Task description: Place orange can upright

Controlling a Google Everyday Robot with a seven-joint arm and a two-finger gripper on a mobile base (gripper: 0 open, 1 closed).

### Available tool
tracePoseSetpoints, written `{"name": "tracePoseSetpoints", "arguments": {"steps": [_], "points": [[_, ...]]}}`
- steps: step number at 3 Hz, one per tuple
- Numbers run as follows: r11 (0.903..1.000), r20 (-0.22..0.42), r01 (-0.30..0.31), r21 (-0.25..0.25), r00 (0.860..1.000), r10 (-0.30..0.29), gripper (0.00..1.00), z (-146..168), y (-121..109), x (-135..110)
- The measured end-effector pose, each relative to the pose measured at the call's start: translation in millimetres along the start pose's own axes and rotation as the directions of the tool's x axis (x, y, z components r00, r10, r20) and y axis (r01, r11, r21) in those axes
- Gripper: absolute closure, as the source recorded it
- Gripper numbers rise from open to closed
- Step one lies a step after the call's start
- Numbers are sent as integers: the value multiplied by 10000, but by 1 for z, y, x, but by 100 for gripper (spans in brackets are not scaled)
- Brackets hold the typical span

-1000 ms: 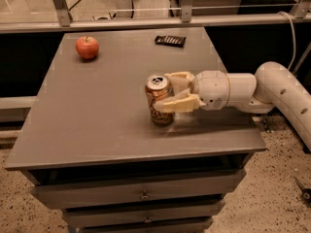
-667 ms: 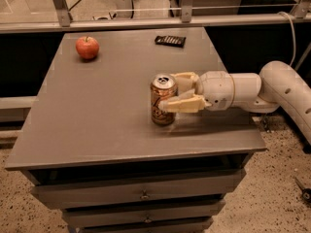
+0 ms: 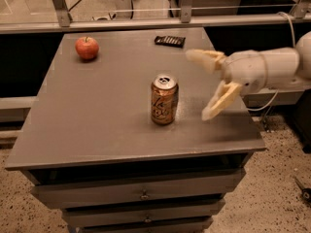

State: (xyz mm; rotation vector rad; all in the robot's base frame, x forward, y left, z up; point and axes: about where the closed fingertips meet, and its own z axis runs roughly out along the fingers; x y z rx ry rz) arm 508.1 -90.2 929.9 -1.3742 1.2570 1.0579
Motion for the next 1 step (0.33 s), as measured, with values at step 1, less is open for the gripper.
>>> {"name": "tracePoseSetpoints", "arguments": {"steps": [1], "points": [[9992,-203,404,-60,9990,-405,0,-26,3,-22]]}}
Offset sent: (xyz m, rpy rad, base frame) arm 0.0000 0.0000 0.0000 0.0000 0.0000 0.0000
